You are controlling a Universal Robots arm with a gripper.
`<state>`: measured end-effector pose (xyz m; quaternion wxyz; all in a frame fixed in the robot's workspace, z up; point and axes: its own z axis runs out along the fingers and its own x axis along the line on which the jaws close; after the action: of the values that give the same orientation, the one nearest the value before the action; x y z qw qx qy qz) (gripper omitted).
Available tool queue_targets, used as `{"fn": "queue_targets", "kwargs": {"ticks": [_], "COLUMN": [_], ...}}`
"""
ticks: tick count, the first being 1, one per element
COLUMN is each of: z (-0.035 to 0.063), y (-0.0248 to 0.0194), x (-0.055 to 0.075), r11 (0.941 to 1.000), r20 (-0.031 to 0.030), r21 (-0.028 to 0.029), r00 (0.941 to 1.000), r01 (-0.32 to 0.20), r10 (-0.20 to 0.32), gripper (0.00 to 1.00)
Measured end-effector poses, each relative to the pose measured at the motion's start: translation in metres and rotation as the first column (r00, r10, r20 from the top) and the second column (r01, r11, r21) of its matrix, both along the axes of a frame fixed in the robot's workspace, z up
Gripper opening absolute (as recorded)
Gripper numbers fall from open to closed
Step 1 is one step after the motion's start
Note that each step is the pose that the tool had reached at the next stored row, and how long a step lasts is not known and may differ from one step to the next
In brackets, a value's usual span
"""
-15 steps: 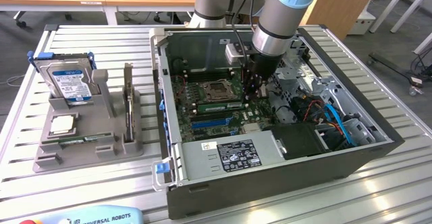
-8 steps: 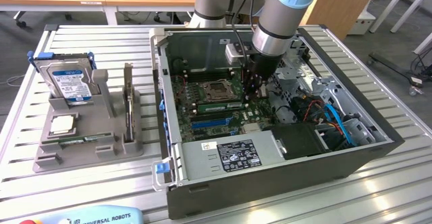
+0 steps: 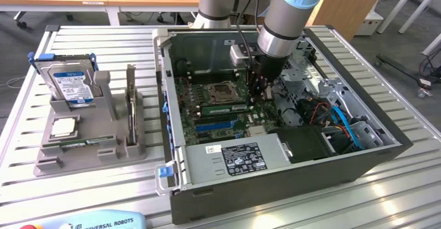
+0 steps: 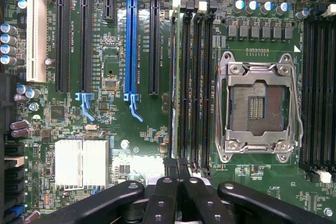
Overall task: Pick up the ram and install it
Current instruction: 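Press down the ram until it locks into place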
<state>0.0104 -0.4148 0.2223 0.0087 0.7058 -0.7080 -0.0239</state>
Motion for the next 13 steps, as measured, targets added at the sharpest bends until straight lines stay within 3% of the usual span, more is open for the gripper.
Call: {"fn": "queue_targets", "kwargs": {"ticks": [13], "z": [0.0000], "y": [0.0000], "x": [0.0000], "r11": [1.0000], "r20": [0.0000], "r21": [0.0000], "r00": [1.0000], "r01": [0.000], "r10": [0.000], "gripper": [0.10]}}
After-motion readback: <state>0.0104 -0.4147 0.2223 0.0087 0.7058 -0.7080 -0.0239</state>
